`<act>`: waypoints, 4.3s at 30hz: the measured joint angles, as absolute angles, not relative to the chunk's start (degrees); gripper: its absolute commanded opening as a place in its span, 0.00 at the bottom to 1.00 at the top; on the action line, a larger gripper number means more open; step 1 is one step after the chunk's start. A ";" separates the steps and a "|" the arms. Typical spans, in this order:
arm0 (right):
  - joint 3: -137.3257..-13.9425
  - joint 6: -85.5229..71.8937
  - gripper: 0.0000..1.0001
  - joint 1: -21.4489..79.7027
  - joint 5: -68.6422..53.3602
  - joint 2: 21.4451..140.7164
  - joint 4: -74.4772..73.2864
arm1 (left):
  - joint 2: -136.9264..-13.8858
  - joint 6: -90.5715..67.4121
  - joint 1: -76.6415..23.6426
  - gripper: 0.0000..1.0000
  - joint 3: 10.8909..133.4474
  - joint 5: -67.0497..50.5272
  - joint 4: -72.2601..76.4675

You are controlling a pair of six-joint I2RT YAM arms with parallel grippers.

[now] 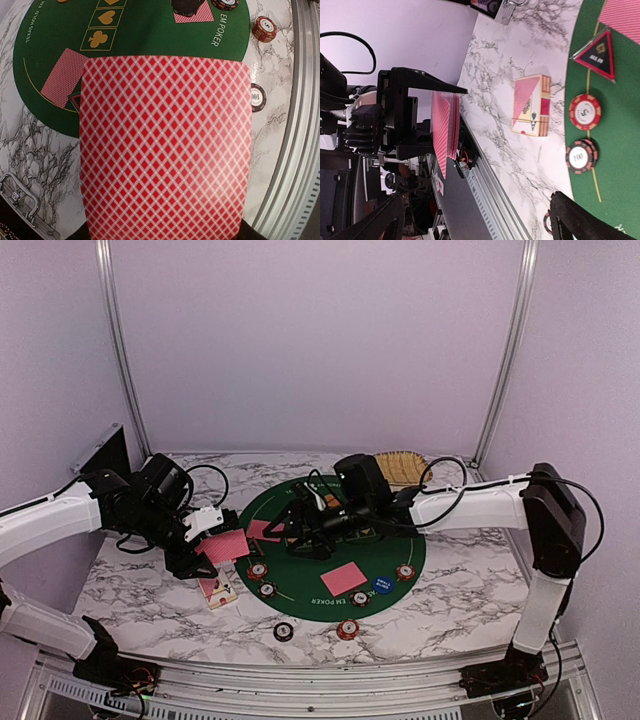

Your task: Distribute texas hold em gaming equipment

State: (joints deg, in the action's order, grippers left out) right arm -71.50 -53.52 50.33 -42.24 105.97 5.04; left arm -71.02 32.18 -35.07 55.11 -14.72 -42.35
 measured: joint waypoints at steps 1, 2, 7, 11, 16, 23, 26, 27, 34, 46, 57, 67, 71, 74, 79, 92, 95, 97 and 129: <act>-71.96 -54.54 0.99 50.89 -42.59 106.98 6.59 | -71.02 32.18 -35.07 0.00 55.11 -14.72 -42.35; -72.40 -55.53 0.99 51.46 -43.00 107.85 7.88 | -71.02 32.16 -35.07 0.00 55.11 -14.72 -42.35; -75.40 -59.05 0.99 53.82 -44.60 112.33 13.13 | -71.02 32.18 -35.07 0.00 55.11 -14.74 -42.35; -78.70 -61.10 0.99 55.18 -45.21 115.92 15.51 | -71.02 32.18 -35.07 0.00 55.11 -14.74 -42.35; -82.52 -62.06 0.99 56.03 -46.15 119.52 16.23 | -71.02 32.12 -34.94 0.00 55.11 -14.72 -42.35; -85.56 -62.85 0.99 56.42 -47.18 122.93 16.32 | -71.00 31.99 -34.50 0.00 55.11 -14.55 -42.33; -86.46 -64.03 0.99 56.51 -47.29 124.29 17.12 | -71.00 32.12 -34.57 0.00 55.11 -14.66 -42.35; -86.52 -64.64 0.99 56.53 -47.33 124.64 17.78 | -71.00 32.12 -34.59 0.00 55.11 -14.72 -42.35; -86.52 -70.22 0.95 56.99 -47.48 126.67 24.64 | -71.00 32.12 -34.59 0.00 55.11 -14.76 -42.35; -86.50 -74.54 0.75 57.04 -47.37 127.76 28.73 | -71.00 32.12 -34.59 0.00 55.11 -14.81 -42.35; -84.73 -73.56 0.61 56.45 -46.65 127.74 28.23 | -70.98 32.12 -34.59 0.00 55.09 -14.94 -42.52; -84.27 -72.25 0.51 56.05 -46.63 126.87 27.79 | -70.78 32.12 -34.59 0.00 55.09 -14.94 -42.87; -83.15 -71.68 0.45 55.35 -46.57 125.43 26.87 | -70.78 32.12 -34.59 0.00 55.09 -14.94 -42.87; -82.19 -71.26 0.40 54.68 -46.39 124.27 25.98 | -70.67 32.12 -34.59 0.00 55.09 -14.96 -42.85; -80.47 -70.94 0.30 53.93 -46.04 122.72 25.45 | -70.39 32.12 -34.59 0.00 55.09 -14.96 -42.83; -77.97 -71.53 0.10 53.21 -46.06 119.39 25.85 | -70.39 32.12 -34.59 0.00 55.09 -14.98 -42.83; -77.62 -70.89 0.07 52.73 -46.09 118.89 25.32 | -70.39 32.12 -34.59 0.00 55.09 -14.96 -42.83; -77.23 -70.48 0.06 52.16 -46.09 118.45 24.97 | -70.39 32.12 -34.59 0.00 55.09 -14.96 -42.83; -91.22 -65.54 0.04 39.57 -44.60 134.87 20.84 | -70.15 32.12 -34.59 0.00 54.59 -14.98 -42.83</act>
State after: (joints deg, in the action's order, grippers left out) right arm -91.22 -65.54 39.57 -44.60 134.87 20.84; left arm -70.15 32.12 -34.59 54.59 -14.98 -42.83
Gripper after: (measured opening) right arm 0.036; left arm 0.657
